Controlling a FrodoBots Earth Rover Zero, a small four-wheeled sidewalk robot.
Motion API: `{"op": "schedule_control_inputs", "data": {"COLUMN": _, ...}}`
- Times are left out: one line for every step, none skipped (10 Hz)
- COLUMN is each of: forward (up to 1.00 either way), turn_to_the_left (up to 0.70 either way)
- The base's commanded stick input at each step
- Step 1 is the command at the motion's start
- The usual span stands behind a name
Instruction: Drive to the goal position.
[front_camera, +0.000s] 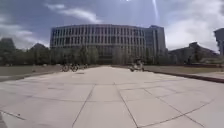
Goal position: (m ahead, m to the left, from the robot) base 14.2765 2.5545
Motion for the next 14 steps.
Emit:
{"op": "schedule_control_inputs", "data": {"forward": 0.67, "turn_to_the_left": 0.0}}
{"op": "schedule_control_inputs", "data": {"forward": 0.67, "turn_to_the_left": 0.0}}
{"op": "schedule_control_inputs", "data": {"forward": 0.67, "turn_to_the_left": 0.0}}
{"op": "schedule_control_inputs", "data": {"forward": 0.67, "turn_to_the_left": 0.0}}
{"op": "schedule_control_inputs", "data": {"forward": 0.67, "turn_to_the_left": 0.0}}
{"op": "schedule_control_inputs", "data": {"forward": 0.67, "turn_to_the_left": 0.0}}
{"op": "schedule_control_inputs", "data": {"forward": 0.67, "turn_to_the_left": 0.0}}
{"op": "schedule_control_inputs", "data": {"forward": 0.67, "turn_to_the_left": 0.0}}
{"op": "schedule_control_inputs", "data": {"forward": 0.67, "turn_to_the_left": 0.01}}
{"op": "schedule_control_inputs", "data": {"forward": 0.67, "turn_to_the_left": 0.1}}
{"op": "schedule_control_inputs", "data": {"forward": 0.67, "turn_to_the_left": 0.11}}
{"op": "schedule_control_inputs", "data": {"forward": 0.67, "turn_to_the_left": 0.05}}
{"op": "schedule_control_inputs", "data": {"forward": 0.67, "turn_to_the_left": 0.0}}
{"op": "schedule_control_inputs", "data": {"forward": 0.67, "turn_to_the_left": 0.0}}
